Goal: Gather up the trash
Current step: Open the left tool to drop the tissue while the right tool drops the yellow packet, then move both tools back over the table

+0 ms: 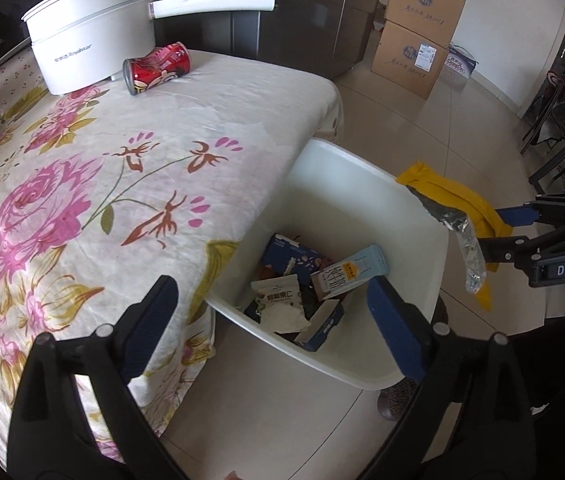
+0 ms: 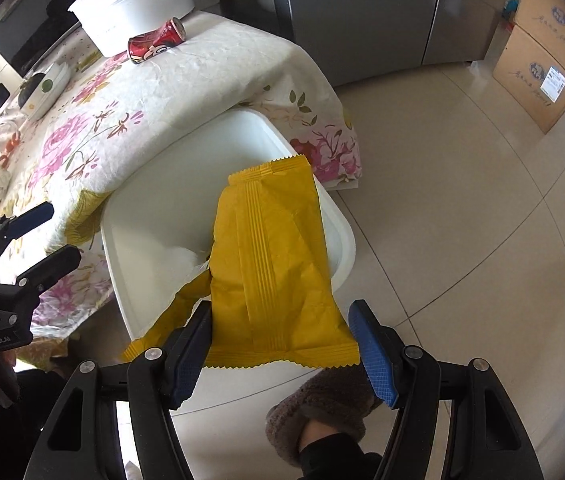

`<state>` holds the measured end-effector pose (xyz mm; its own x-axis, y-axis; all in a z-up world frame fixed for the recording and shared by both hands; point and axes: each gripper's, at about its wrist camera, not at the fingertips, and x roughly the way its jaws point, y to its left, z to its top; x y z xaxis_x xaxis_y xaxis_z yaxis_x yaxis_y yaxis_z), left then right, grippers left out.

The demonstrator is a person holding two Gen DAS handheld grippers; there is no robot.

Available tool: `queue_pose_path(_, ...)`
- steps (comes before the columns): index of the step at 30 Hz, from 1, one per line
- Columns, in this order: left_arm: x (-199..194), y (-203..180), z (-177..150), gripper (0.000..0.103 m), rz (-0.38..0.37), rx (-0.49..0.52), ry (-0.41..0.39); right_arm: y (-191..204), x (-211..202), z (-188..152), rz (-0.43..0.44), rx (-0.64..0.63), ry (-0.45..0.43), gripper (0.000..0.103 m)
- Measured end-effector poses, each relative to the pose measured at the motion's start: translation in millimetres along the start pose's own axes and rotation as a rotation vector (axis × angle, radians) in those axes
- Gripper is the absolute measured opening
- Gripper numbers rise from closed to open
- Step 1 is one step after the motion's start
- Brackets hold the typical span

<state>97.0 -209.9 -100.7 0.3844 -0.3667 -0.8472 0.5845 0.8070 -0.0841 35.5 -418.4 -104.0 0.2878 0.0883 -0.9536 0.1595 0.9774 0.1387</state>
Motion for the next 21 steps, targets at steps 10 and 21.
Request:
queue_pose_path(10, -13, 15, -6, 0.098, 0.022, -0.034, 0.011, 16, -1, 4, 0.002, -0.014, -0.006, 0.070)
queue_pose_path(21, -35, 47, -20, 0.098, 0.065, -0.097, 0.005, 41, -5, 15, 0.029, -0.030, -0.027, 0.086)
